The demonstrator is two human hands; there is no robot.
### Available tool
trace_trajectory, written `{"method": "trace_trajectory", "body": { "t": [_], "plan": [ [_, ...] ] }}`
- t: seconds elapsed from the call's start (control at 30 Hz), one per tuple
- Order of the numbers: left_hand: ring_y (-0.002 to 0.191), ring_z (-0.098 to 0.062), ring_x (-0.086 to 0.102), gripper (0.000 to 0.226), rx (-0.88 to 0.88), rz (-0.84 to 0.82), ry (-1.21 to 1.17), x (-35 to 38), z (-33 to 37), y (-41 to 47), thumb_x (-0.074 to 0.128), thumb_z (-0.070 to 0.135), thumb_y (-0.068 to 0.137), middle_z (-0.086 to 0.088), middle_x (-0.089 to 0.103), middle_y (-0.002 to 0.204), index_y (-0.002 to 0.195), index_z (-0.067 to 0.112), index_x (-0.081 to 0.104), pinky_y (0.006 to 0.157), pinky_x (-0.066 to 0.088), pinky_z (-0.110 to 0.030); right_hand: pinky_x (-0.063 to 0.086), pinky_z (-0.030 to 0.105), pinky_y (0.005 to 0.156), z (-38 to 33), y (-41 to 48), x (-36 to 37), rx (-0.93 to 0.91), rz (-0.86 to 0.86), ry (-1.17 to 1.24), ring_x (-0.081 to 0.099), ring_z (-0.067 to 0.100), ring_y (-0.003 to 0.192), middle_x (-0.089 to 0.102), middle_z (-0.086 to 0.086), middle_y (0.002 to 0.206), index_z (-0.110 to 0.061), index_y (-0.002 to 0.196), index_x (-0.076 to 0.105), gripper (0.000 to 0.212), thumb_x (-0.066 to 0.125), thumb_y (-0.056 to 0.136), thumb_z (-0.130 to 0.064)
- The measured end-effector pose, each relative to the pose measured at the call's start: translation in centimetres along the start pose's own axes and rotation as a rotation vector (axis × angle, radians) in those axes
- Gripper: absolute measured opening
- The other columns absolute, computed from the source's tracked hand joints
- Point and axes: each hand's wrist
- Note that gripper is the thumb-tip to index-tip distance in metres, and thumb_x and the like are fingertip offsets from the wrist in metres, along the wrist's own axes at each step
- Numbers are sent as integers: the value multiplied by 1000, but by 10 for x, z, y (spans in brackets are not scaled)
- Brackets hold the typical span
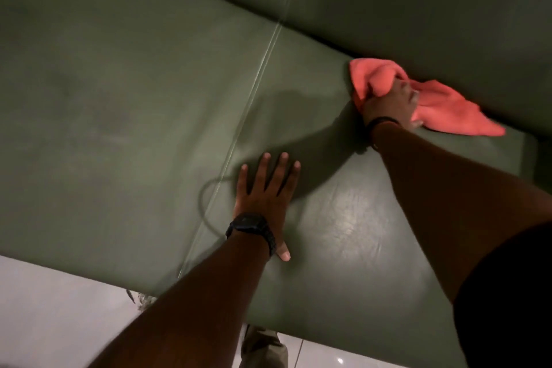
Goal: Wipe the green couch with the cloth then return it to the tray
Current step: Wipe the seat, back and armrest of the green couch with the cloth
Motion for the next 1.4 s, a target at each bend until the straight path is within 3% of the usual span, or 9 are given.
{"method": "trace_trajectory", "body": {
  "t": [0.17, 0.37, 0.63, 0.8, 0.97, 1.13, 1.2, 1.3, 1.4],
  "plan": [
    [139, -30, -23, 165, 26, 45, -84, -10, -17, -4, 85, 60, 26, 0, -23, 155, 139, 26, -30, 99, -27, -55, 17, 64, 110, -108, -65, 31, -465, -96, -38, 19, 25, 143, 29, 5, 153, -25, 141, 35, 65, 56, 81, -37],
    [142, -22, -16, 124, 234, 120, -154, -15, -46, -15, 72, 64, 55, -4, -9, 158, 146, 24, -1, 111, -13, -51, 11, 66, 111, -165, -97, 62, -543, -159, -86, 10, 22, 146, 22, 0, 157, -28, 143, 31, 62, 52, 85, -25],
    [144, -23, -1, 109, -34, 336, -184, -43, -244, -33, 52, 80, 60, -3, 3, 159, 148, 29, 10, 114, -3, -49, 10, 63, 112, -323, -134, 116, -583, -155, -28, 11, 22, 145, 22, 0, 157, -28, 143, 31, 60, 51, 86, -29],
    [144, -21, -2, 108, -38, 319, -281, -47, -310, -58, 60, 71, 64, -2, 1, 159, 147, 25, 10, 115, 2, -46, 16, 57, 115, -403, -157, 134, -585, -190, -113, 17, 26, 144, 24, 8, 156, -26, 145, 28, 63, 50, 88, -40],
    [142, -23, 10, 99, -160, 374, -566, -57, -334, -66, 69, 60, 67, -8, 13, 157, 145, 17, 24, 115, 11, -37, 35, 48, 105, -438, -233, 147, -1106, -332, -90, 46, 33, 127, 53, 18, 136, -10, 130, 51, 43, 51, 89, -24],
    [123, -31, 43, 88, -409, 510, -763, -68, -350, -78, 76, 58, 59, -13, 47, 134, 128, 12, 48, 101, 34, -36, 53, 30, 76, -432, -288, 124, -702, -760, 737, 59, 21, 86, 63, 11, 95, 3, 102, 63, 14, 57, 90, -1],
    [110, -29, 53, 78, -541, 569, -847, -73, -360, -87, 78, 60, 54, -10, 59, 118, 113, 14, 57, 93, 42, -35, 58, 33, 76, -426, -302, 104, -508, -904, 922, 62, 25, 88, 63, 16, 101, -1, 103, 61, 14, 53, 92, 3],
    [103, -26, 59, 66, -759, 658, -1145, -85, -369, -113, 83, 55, 51, -7, 65, 109, 100, 18, 60, 90, 49, -38, 46, 56, 94, -424, -330, 60, -327, -1101, 1102, 56, 33, 100, 58, 23, 114, 1, 117, 55, 23, 47, 96, -2],
    [88, -3, 59, 52, -727, 960, -1433, -106, -375, -155, 90, 31, 50, 10, 59, 91, 83, 30, 50, 75, 48, -17, 43, 51, 91, -440, -371, 20, -223, -1325, 1237, 47, 36, 114, 44, 29, 135, 5, 138, 36, 41, 38, 100, -10]
  ]
}}
Point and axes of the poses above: each hand's wrist, its own y-axis towards the middle knuckle, its own x-axis out of the palm, z = x × y
